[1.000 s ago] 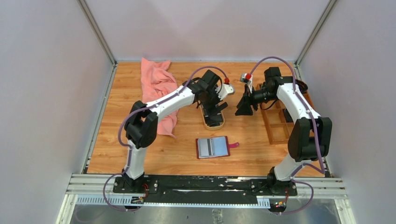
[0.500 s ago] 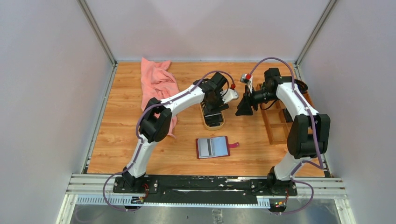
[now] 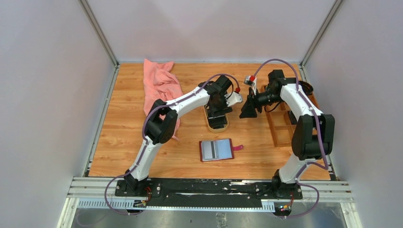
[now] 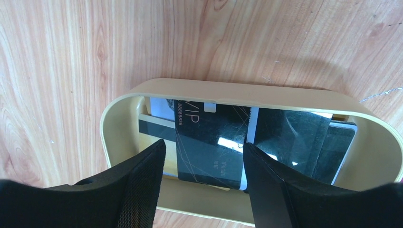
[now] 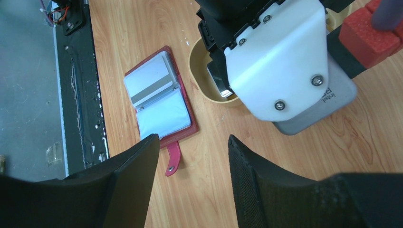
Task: Put the credit cards into the card holder
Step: Pick up the credit card from the storage box.
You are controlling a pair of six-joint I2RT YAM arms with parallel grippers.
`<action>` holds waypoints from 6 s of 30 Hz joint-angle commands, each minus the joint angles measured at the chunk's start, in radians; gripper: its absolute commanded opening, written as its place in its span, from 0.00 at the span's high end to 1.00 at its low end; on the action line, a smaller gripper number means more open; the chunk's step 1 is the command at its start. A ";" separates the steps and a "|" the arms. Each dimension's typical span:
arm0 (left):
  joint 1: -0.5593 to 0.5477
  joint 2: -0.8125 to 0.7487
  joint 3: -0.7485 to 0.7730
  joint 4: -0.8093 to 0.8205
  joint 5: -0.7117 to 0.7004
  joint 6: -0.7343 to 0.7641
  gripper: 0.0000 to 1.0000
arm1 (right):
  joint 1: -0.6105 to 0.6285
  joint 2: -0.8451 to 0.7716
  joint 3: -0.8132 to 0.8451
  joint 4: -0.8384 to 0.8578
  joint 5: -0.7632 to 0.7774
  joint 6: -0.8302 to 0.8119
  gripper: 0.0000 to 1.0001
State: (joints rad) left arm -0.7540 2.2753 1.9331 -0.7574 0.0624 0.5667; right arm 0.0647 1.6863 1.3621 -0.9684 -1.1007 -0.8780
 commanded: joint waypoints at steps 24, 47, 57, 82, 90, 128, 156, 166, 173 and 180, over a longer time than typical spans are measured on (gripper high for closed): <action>0.014 0.033 -0.005 -0.017 0.058 0.039 0.20 | -0.017 0.013 -0.008 -0.021 -0.031 -0.002 0.41; 0.110 0.119 0.009 -0.017 0.175 -0.004 0.15 | -0.017 0.011 -0.009 -0.026 -0.038 -0.005 0.41; 0.126 0.120 0.006 -0.015 0.188 -0.027 0.16 | -0.017 0.010 -0.010 -0.030 -0.047 -0.009 0.42; 0.133 -0.004 -0.029 -0.014 0.183 -0.084 0.58 | -0.017 0.007 -0.008 -0.039 -0.056 -0.018 0.42; 0.136 -0.039 -0.067 0.025 0.127 -0.104 0.56 | -0.017 0.007 -0.008 -0.044 -0.057 -0.022 0.42; 0.089 -0.327 -0.619 0.745 -0.198 -0.089 0.41 | -0.017 0.013 -0.005 -0.061 -0.064 -0.041 0.42; 0.066 -0.300 -0.640 0.875 -0.001 -0.094 0.19 | -0.019 0.017 -0.002 -0.075 -0.067 -0.055 0.42; 0.052 -0.243 -0.610 0.876 0.007 -0.032 0.18 | -0.019 0.024 0.000 -0.081 -0.067 -0.061 0.42; 0.050 -0.204 -0.584 0.875 -0.060 -0.018 0.21 | -0.019 0.029 0.003 -0.088 -0.067 -0.066 0.42; 0.050 -0.199 -0.569 0.876 -0.116 -0.018 0.29 | -0.019 0.030 0.004 -0.090 -0.067 -0.070 0.42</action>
State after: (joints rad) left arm -0.6983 2.0563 1.3361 0.1040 -0.0055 0.5362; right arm 0.0628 1.7084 1.3621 -1.0222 -1.1442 -0.9241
